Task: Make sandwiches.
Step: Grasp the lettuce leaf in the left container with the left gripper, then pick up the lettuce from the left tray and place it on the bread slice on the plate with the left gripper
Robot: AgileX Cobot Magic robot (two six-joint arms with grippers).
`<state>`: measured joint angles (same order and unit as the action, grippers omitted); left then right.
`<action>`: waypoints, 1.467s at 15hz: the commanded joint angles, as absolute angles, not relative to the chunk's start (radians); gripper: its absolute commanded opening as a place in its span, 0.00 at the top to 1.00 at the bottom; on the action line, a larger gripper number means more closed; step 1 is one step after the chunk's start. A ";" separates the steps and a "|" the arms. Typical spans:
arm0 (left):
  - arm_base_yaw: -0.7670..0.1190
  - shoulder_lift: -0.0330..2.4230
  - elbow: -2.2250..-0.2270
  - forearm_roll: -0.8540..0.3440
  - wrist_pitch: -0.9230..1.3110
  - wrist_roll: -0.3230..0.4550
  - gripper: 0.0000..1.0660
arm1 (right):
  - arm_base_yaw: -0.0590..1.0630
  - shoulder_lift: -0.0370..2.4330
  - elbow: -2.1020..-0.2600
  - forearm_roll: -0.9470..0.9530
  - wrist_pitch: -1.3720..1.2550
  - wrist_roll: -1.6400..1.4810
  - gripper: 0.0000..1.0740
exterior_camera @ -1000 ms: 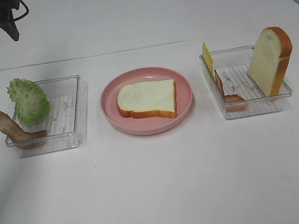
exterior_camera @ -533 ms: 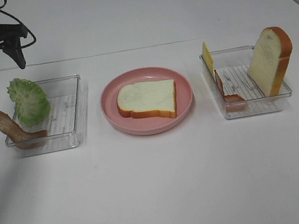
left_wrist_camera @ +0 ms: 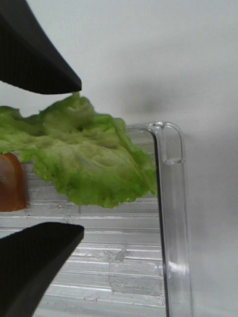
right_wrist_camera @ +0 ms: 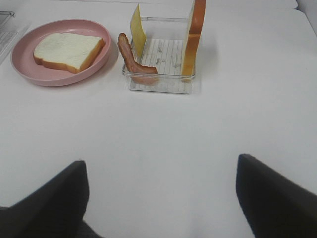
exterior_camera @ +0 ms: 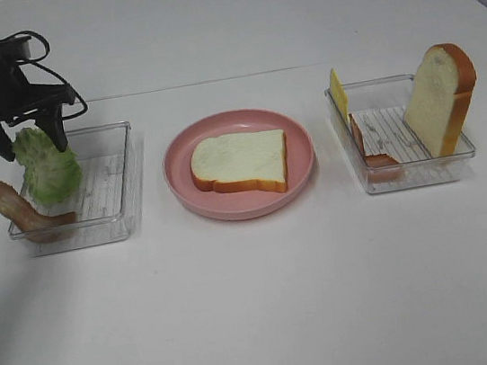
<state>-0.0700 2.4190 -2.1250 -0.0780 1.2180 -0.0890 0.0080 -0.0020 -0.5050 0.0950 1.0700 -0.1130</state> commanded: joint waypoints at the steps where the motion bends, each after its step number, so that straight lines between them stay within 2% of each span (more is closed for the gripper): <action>1: -0.074 2.422 -2.120 -0.076 1.285 -0.096 0.51 | 0.002 -0.018 -0.503 0.099 1.061 -0.118 0.27; 2: -0.074 2.422 -2.120 -0.076 1.285 -0.096 0.55 | 0.002 -0.018 -0.503 0.099 1.061 -0.118 0.27; 5: -0.074 2.422 -2.120 -0.079 1.285 -0.096 0.76 | 0.002 -0.018 -0.503 0.099 1.061 -0.118 0.27; 8: -0.074 2.422 -2.120 -0.079 1.285 -0.096 0.87 | 0.002 -0.018 -0.503 0.099 1.061 -0.118 0.27; 10: -0.074 2.421 -2.120 -0.082 1.285 -0.085 1.00 | 0.002 -0.018 -0.503 0.099 1.061 -0.118 0.27; 14: -0.074 2.403 -2.121 -0.096 1.285 -0.073 1.00 | 0.002 -0.018 -0.503 0.099 1.061 -0.118 0.27; 19: -0.074 2.335 -2.127 -0.318 1.236 -0.013 1.00 | 0.002 -0.018 -0.503 0.099 1.061 -0.118 0.27; 22: -0.074 2.318 -2.128 -0.533 1.184 0.058 1.00 | 0.002 -0.018 -0.503 0.099 1.061 -0.118 0.27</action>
<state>-0.0700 2.3370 -2.1260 -0.4470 1.2030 0.0310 0.0080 -0.0020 -0.5050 0.0950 1.0700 -0.1130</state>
